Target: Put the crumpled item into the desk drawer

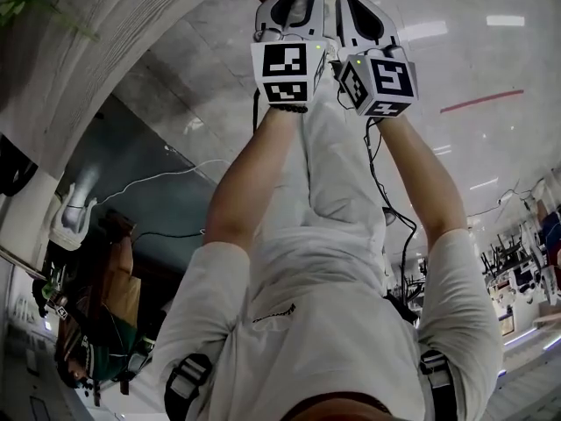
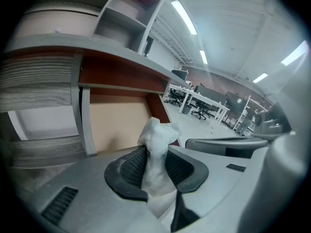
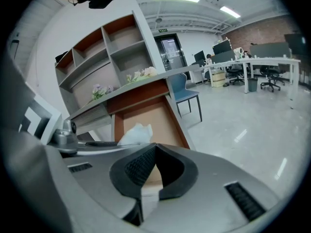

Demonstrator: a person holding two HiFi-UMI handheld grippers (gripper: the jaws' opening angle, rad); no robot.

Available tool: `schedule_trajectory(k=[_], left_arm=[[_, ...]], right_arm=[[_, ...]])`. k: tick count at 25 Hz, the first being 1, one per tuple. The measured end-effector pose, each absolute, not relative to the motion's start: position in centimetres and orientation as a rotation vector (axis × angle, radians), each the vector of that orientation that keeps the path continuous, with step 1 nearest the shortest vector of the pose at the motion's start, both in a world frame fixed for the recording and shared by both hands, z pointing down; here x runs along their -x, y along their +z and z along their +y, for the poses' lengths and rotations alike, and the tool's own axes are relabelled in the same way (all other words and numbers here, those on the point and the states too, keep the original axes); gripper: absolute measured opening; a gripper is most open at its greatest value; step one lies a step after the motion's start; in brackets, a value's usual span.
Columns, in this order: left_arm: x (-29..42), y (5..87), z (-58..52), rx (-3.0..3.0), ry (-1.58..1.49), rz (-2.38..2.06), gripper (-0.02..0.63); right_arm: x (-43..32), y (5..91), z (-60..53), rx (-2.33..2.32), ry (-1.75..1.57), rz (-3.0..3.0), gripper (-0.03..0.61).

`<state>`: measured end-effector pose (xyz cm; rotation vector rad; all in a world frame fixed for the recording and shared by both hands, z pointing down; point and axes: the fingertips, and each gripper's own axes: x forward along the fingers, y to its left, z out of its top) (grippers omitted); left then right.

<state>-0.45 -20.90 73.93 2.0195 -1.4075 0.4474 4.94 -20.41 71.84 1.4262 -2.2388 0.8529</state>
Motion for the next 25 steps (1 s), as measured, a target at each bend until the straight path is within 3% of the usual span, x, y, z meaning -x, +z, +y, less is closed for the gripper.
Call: schedule_trajectory(k=[25], left_arm=[[1.1,78.3,-20.8,-1.935,0.578,-1.455,0.103]], right_arm=[[-4.8,77.4,-20.9,-1.351,0.922,-2.132,-0.002]])
